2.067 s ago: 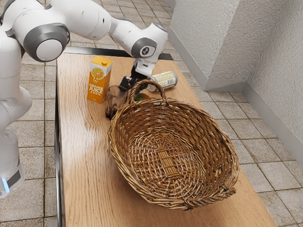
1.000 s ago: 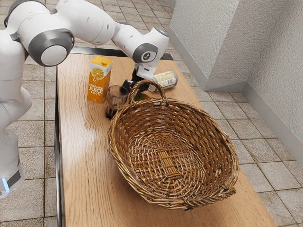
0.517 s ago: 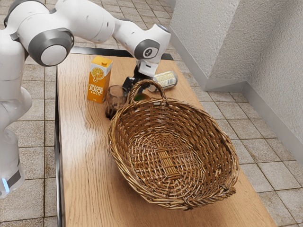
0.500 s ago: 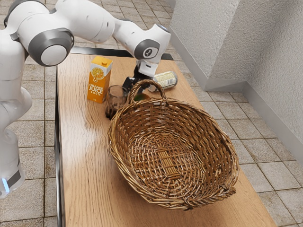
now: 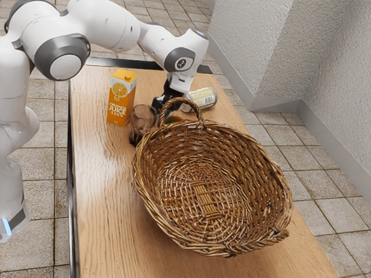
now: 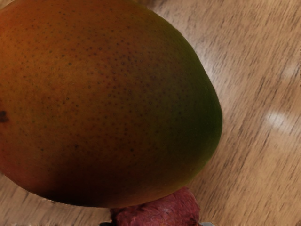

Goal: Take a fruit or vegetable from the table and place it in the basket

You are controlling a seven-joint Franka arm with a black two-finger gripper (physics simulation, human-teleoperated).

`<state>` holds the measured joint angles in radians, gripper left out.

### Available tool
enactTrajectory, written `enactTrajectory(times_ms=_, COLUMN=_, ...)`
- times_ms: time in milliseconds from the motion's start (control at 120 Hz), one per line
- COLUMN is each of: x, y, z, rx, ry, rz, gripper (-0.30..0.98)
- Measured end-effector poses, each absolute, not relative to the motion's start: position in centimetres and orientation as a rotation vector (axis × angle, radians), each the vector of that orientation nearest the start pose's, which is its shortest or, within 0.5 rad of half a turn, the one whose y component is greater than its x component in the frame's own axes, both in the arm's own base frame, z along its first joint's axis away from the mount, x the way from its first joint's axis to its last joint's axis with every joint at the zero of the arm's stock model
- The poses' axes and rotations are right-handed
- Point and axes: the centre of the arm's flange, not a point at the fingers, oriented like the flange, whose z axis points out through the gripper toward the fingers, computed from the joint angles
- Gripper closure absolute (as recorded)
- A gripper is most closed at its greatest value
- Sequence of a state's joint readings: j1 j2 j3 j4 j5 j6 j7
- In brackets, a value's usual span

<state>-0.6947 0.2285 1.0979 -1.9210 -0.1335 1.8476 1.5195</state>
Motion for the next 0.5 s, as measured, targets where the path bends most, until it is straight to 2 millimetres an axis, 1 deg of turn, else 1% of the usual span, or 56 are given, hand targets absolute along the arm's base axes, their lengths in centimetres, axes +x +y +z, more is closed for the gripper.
enactTrajectory(times_ms=58, x=53.4, y=19.2, z=42.8, rx=-2.779, ry=1.624, rz=0.237, gripper=0.59)
enactTrajectory(times_ms=100, x=53.7, y=19.3, z=43.8, rx=-2.77, ry=1.621, rz=0.211, gripper=0.59)
enactTrajectory(times_ms=133, x=54.1, y=19.4, z=45.0, rx=-2.759, ry=1.619, rz=0.181, gripper=0.59)
enactTrajectory(times_ms=192, x=54.8, y=19.4, z=47.9, rx=-2.729, ry=1.616, rz=0.123, gripper=0.6)
enactTrajectory(times_ms=258, x=55.2, y=19.5, z=50.8, rx=-2.705, ry=1.616, rz=0.062, gripper=0.6)
enactTrajectory(times_ms=317, x=55.1, y=19.7, z=52.4, rx=-2.7, ry=1.616, rz=0.027, gripper=0.6)
enactTrajectory(times_ms=333, x=55.1, y=19.8, z=52.6, rx=-2.7, ry=1.616, rz=0.025, gripper=0.59)
enactTrajectory(times_ms=367, x=55.0, y=19.9, z=52.8, rx=-2.701, ry=1.614, rz=0.026, gripper=0.49)
enactTrajectory(times_ms=383, x=55.3, y=19.8, z=54.0, rx=-2.686, ry=1.612, rz=0.009, gripper=0.44)
enactTrajectory(times_ms=400, x=55.7, y=19.6, z=55.9, rx=-2.657, ry=1.606, rz=-0.021, gripper=0.39)
enactTrajectory(times_ms=442, x=56.8, y=18.3, z=63.5, rx=-2.529, ry=1.582, rz=-0.145, gripper=0.29)
enactTrajectory(times_ms=467, x=57.1, y=17.1, z=66.7, rx=-2.47, ry=1.58, rz=-0.196, gripper=0.24)
enactTrajectory(times_ms=483, x=57.2, y=16.0, z=68.9, rx=-2.426, ry=1.586, rz=-0.228, gripper=0.21)
enactTrajectory(times_ms=500, x=57.1, y=14.7, z=71.6, rx=-2.371, ry=1.591, rz=-0.254, gripper=0.19)
